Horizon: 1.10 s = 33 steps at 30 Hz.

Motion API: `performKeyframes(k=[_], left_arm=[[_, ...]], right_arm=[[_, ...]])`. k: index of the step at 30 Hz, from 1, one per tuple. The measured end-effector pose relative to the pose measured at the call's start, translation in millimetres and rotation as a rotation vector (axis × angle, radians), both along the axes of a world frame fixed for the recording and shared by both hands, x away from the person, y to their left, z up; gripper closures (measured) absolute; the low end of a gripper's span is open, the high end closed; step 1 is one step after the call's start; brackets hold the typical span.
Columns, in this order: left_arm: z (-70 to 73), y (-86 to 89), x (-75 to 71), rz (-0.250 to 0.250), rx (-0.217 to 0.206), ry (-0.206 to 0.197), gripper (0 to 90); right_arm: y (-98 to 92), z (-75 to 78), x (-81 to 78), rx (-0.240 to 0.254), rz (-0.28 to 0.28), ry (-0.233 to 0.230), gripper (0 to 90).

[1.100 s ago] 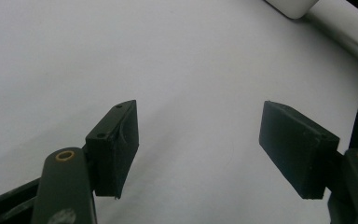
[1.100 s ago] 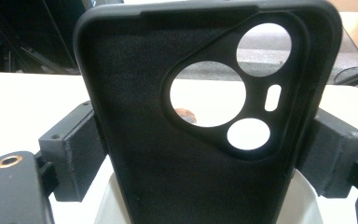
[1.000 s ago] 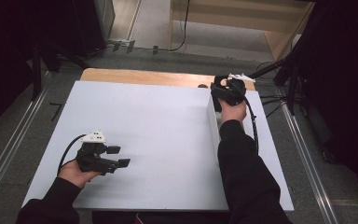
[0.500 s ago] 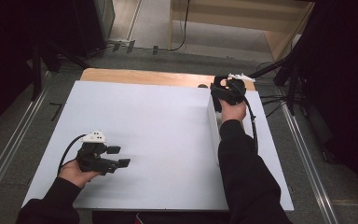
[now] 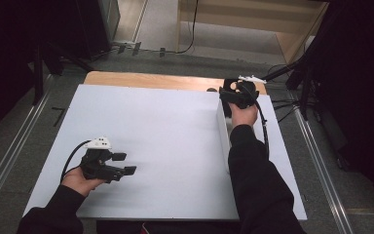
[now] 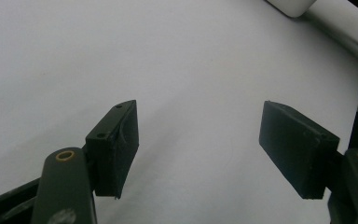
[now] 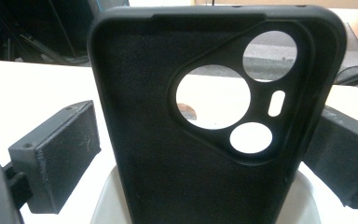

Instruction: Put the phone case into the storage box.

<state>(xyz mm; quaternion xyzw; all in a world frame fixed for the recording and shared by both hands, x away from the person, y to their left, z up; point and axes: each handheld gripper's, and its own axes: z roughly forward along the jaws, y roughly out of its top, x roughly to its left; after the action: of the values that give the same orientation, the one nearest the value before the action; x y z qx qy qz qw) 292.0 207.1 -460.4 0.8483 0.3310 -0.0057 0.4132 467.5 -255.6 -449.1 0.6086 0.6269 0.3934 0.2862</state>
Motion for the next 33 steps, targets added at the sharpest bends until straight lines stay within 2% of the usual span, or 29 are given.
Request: performKeyframes(k=[19, 30, 33], left_arm=[[-0.7, -0.8, -0.2, 0.005, 0.004, 0.006, 28.2], [-0.9, -0.7, 0.0, 0.005, 0.009, 0.006, 28.2], [-1.0, -0.8, 0.1, 0.004, 0.008, 0.007, 28.2]], right_arm=[[-3.1, 3.7, 0.0, 0.015, -0.006, 0.004, 1.3], [-5.7, 11.2, 0.5, 0.037, 0.021, 0.002, 0.0], [-5.7, 14.6, 0.0, 0.023, 0.032, -0.008, 0.0]])
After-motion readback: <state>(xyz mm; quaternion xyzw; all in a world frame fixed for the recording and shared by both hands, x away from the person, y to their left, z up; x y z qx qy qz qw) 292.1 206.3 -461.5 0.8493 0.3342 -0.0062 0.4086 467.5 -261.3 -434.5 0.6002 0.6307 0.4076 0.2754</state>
